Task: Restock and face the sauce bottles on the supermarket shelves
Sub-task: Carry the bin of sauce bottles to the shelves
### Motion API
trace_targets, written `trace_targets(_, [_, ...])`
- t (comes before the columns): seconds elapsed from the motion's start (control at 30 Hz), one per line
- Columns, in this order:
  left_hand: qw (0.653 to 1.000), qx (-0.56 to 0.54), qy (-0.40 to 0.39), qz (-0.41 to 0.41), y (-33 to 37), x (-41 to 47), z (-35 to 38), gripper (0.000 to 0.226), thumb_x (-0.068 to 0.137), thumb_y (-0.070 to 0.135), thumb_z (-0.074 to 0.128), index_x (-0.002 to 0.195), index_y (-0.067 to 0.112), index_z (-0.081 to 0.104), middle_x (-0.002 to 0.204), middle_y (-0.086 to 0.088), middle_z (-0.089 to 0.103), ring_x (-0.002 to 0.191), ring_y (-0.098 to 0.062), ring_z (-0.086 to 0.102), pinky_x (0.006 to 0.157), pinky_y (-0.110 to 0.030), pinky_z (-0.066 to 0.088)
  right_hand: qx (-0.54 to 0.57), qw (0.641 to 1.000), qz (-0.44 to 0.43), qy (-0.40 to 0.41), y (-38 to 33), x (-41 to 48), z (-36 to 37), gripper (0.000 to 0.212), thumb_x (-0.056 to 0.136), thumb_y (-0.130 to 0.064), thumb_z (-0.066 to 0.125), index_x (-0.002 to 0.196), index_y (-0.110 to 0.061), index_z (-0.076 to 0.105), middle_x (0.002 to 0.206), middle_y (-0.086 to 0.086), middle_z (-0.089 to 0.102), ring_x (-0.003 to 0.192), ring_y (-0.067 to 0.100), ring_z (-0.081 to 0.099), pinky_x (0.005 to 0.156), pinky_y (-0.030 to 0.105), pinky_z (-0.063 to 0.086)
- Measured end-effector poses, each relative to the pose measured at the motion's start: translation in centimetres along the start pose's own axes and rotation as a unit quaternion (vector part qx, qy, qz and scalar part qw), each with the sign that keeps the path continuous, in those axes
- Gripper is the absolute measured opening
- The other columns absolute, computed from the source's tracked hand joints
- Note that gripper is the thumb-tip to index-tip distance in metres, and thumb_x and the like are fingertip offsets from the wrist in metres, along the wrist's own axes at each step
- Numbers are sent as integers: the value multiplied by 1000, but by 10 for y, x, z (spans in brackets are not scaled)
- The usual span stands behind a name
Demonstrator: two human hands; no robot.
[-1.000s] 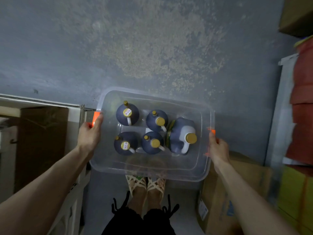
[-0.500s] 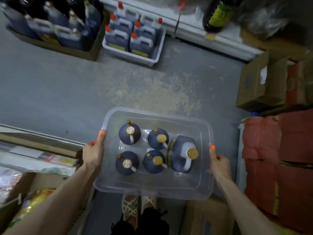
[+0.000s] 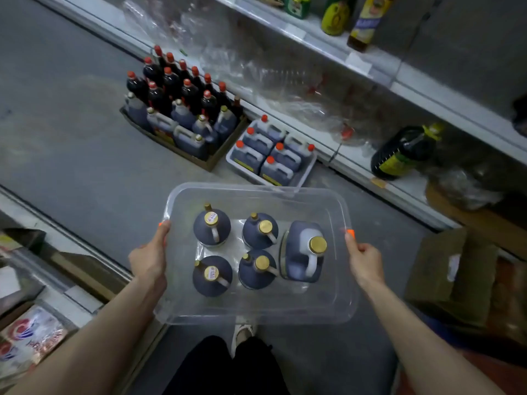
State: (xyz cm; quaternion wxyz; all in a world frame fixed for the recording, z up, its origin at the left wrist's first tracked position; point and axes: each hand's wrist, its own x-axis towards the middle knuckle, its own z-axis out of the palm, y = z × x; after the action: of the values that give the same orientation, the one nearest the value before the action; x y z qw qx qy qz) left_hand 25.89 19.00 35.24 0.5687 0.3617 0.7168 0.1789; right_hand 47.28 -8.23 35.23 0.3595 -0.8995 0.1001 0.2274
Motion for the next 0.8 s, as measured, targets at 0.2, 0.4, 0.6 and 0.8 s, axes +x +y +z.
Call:
trace_targets(0.2, [995,-87,41,-14,76,9,3,41,74,45,77,71,7,61,69,-2,58,50,-16,44,47,-26,34,-33,995,-81,-47,-117,41,15,54,91,-56,52,60,-15,34,56,2,37,56,20,39,54,33,29])
trace_targets(0.4, [987,-137,80,-8,147,44,-2,40,74,44,77,73,9,60,68,-2,56,51,-16,44,47,-27,35,-30,988,-129,-83,-218,67,65,50,91,-50,55,59,-13,46,59,2,48,61,21,46,54,30,32])
trace_targets(0.6, [979,-167,114,-32,217,109,-7,39,72,43,78,78,8,61,67,-3,56,48,-17,43,45,-26,33,-51,981,-162,-92,-316,85,130,56,90,-46,60,48,-16,40,53,2,44,61,23,42,67,31,33])
trace_targets(0.8, [971,-191,136,-45,285,183,-8,40,69,46,80,72,10,62,75,-3,62,55,-19,50,56,-26,39,-67,978,-175,-96,-415,103,205,54,90,-48,59,51,-14,43,52,3,44,60,26,44,59,32,32])
